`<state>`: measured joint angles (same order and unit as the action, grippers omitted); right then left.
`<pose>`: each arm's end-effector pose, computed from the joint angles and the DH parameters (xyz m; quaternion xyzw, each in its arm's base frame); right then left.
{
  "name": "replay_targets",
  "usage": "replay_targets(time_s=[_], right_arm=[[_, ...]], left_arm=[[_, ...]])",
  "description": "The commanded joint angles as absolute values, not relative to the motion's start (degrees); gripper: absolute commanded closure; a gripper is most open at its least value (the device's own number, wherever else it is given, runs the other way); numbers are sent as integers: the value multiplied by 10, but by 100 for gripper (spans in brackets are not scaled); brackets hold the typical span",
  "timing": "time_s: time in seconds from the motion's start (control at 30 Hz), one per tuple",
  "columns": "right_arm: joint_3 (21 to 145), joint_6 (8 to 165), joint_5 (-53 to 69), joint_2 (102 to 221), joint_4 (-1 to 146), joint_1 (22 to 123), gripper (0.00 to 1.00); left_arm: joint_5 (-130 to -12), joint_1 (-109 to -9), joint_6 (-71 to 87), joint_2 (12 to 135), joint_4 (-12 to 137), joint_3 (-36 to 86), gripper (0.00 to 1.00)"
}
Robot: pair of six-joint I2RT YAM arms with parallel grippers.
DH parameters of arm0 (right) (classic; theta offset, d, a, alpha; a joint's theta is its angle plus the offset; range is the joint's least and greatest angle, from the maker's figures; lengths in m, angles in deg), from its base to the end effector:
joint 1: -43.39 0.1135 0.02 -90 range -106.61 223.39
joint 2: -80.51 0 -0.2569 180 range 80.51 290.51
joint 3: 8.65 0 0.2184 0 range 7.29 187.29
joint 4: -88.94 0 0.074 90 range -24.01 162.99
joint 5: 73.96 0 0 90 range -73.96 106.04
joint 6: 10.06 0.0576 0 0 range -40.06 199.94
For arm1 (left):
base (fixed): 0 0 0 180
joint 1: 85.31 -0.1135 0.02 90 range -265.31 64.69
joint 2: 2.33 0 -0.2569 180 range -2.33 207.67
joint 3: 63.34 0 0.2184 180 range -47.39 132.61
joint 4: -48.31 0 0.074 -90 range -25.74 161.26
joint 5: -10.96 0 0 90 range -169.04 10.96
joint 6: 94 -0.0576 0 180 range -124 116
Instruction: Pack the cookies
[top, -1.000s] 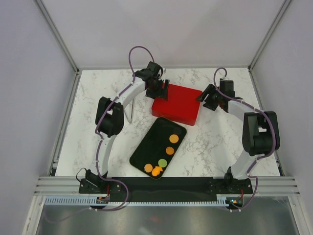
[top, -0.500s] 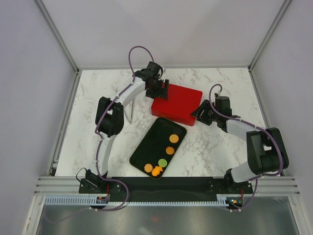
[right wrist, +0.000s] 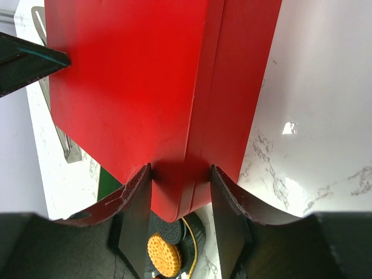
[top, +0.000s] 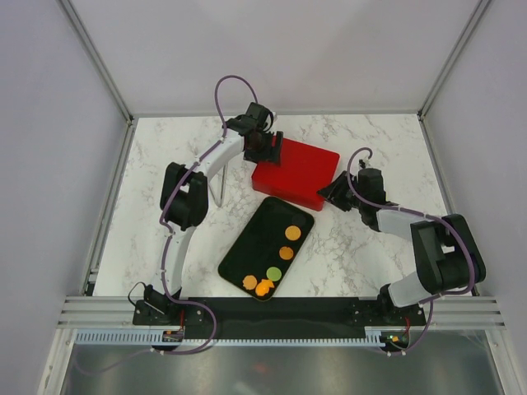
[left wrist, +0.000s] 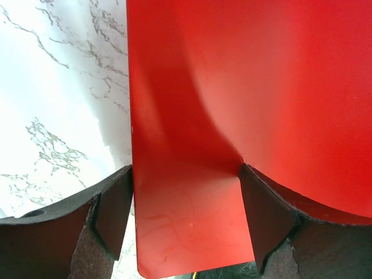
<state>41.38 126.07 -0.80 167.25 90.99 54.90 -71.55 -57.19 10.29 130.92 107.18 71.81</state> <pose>0.2776 0.0736 0.1660 0.1958 0.8566 0.3351 0.3400 0.4249 -0.2356 0.1979 0.1336 0.9475 -0.1610 0.2418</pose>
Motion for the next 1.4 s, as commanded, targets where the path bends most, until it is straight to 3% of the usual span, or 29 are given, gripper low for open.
replay_targets(time_s=[0.0, 0.3, 0.47, 0.6, 1.03, 1.37], right_arm=[[390, 1248, -8, 1707, 842, 584, 81], [478, 1235, 28, 1661, 771, 664, 50], [511, 1213, 33, 1640, 731, 594, 35], [555, 1203, 22, 1638, 705, 535, 29], [697, 1205, 22, 1832, 725, 471, 27], [657, 1214, 37, 1877, 754, 465, 45]], left_arm=[[-722, -560, 119, 1341, 1085, 721, 20], [-718, -571, 127, 1370, 1086, 795, 16], [-723, -571, 116, 1364, 1086, 801, 15], [-731, -571, 100, 1361, 1087, 788, 15], [-724, -571, 81, 1355, 1089, 764, 16], [-729, -571, 80, 1354, 1091, 757, 16]])
